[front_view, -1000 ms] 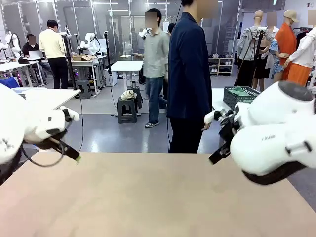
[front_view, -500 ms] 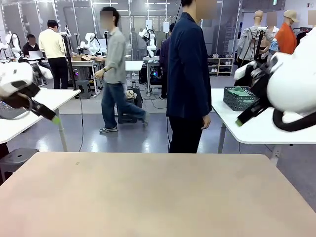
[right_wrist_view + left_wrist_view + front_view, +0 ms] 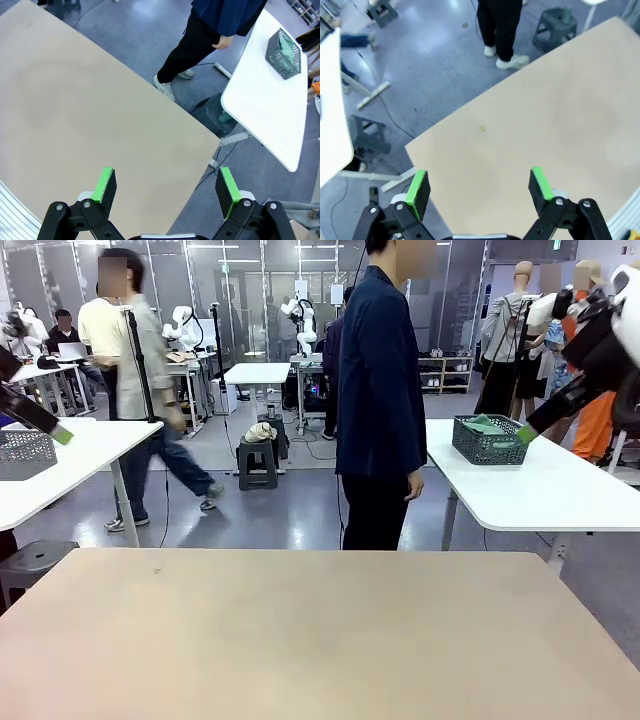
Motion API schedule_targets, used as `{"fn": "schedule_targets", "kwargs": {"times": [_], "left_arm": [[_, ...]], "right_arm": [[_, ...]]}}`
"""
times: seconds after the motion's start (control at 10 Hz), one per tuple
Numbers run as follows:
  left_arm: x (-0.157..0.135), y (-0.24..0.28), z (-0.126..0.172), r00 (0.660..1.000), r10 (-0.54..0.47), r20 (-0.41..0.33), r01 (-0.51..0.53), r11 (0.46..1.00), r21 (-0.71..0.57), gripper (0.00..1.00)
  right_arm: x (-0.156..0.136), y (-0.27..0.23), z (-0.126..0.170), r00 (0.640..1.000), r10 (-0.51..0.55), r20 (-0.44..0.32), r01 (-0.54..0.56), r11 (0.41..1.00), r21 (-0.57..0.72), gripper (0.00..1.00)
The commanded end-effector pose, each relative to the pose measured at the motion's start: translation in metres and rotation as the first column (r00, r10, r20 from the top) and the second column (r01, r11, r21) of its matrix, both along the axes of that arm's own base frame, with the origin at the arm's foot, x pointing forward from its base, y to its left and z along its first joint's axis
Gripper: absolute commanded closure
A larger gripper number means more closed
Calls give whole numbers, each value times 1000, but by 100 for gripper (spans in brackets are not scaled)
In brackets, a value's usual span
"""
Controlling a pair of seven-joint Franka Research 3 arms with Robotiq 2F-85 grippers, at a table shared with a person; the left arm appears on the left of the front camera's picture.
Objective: Fold the towels and place them in the basket.
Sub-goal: When a person lays out a Towel with hook on the table, fold it in half twice.
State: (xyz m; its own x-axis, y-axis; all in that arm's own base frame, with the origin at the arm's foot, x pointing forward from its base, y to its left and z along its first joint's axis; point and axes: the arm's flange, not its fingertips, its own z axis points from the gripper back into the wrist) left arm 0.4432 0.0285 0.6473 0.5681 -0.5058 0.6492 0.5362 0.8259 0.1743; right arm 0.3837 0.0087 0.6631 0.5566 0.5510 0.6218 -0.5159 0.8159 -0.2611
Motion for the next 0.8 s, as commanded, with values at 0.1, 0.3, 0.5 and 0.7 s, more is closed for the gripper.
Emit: {"fn": "schedule_targets", "kwargs": {"times": [0.1, 0.3, 0.5, 0.7], "left_arm": [[-36, 36, 50, 997, -52, 49, 52, 999, 3, 0], [-59, 61, 75, 994, -88, 65, 88, 996, 8, 0], [-76, 72, 89, 985, -150, 81, 149, 989, 13, 0], [-87, 62, 96, 974, -217, 72, 217, 976, 12, 0]], "right_arm": [[-37, -16, 36, 999, 51, 5, -51, 998, -46, 0], [-64, -25, 59, 993, 121, 8, -121, 993, -16, 0], [-80, -33, 73, 980, 201, 7, -201, 979, 38, 0], [-97, -38, 86, 964, 265, 0, -265, 962, 64, 0]]}}
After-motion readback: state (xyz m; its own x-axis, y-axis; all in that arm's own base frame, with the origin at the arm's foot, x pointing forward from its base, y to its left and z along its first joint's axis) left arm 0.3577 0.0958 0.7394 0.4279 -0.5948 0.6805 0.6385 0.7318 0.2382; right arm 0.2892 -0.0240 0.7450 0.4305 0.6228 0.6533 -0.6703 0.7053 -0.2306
